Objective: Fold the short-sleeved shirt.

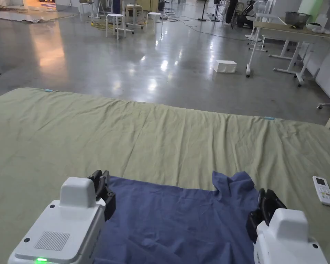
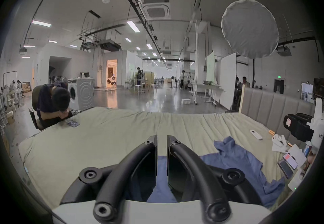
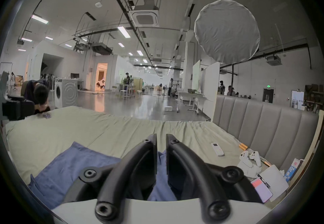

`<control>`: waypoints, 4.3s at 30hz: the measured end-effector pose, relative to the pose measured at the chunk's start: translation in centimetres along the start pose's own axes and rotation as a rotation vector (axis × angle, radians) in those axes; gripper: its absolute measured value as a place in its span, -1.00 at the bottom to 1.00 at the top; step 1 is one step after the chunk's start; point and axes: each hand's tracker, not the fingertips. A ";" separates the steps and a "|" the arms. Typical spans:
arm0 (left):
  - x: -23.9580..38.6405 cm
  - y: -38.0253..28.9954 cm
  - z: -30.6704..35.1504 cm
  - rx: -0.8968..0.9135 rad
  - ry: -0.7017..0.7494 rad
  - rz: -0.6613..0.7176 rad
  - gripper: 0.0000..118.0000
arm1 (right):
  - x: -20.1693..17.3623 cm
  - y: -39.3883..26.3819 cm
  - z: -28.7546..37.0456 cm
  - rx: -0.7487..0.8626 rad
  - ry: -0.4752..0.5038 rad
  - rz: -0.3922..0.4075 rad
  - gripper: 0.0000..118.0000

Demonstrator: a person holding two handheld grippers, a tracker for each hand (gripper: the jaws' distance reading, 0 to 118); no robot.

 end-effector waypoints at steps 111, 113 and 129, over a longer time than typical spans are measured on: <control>-9.0 12.8 -13.5 -0.185 0.004 -0.110 -0.93 | 12.2 11.0 -18.1 -0.198 0.024 0.077 -1.00; -9.2 14.8 -13.1 -0.158 0.007 -0.110 -0.93 | 12.6 13.2 -17.8 -0.180 0.016 0.067 -1.00; -9.0 30.0 -21.7 -0.049 0.080 -0.152 -0.93 | 12.6 28.9 -25.8 -0.032 -0.054 0.075 -1.00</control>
